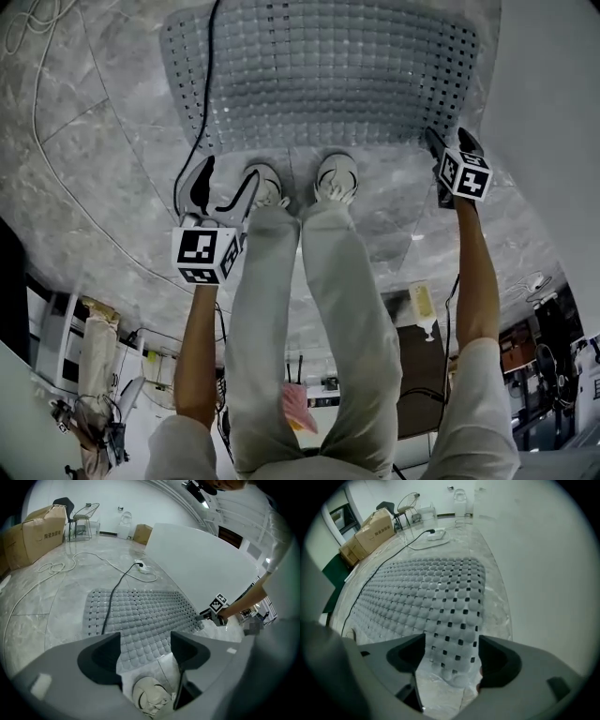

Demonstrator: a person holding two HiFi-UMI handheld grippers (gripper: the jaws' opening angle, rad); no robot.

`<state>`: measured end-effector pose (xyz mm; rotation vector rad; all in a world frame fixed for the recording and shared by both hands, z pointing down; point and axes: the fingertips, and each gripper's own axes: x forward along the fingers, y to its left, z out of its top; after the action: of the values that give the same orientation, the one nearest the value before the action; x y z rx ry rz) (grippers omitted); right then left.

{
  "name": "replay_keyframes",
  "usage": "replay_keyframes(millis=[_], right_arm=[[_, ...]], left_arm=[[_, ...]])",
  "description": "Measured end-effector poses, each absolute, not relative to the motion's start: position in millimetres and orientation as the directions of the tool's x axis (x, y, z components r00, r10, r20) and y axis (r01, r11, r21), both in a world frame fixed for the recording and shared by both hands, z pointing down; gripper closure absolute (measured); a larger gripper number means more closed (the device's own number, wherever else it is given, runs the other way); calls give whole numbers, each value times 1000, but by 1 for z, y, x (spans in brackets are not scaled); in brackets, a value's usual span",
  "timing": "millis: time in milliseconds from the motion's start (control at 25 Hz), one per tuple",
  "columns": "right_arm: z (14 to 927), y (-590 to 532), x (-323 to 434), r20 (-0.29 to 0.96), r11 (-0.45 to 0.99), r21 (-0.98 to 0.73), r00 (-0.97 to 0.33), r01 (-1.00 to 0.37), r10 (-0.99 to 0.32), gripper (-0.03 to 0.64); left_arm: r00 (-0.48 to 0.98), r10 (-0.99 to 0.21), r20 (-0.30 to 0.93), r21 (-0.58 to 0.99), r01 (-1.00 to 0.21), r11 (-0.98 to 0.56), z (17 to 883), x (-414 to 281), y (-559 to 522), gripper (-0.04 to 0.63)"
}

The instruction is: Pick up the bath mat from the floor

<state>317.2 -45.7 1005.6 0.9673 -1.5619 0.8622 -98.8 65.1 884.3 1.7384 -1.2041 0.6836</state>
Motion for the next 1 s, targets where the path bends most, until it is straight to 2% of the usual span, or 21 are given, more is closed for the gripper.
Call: replay_keyframes(millis=[200, 600, 1000], right_arm=[[1037, -57, 327, 986, 426, -33, -98, -904, -132, 293], [1048, -61, 326, 991, 453, -60, -109, -890, -83, 293], [1044, -57, 314, 992, 516, -86, -124, -852, -39, 397]], left_arm=[[371, -428, 824, 369, -925, -92, 904, -92, 76, 273], [372, -418, 829, 355, -927, -122, 940, -91, 70, 273], [363, -421, 831, 323, -932, -166, 981, -103, 41, 267]])
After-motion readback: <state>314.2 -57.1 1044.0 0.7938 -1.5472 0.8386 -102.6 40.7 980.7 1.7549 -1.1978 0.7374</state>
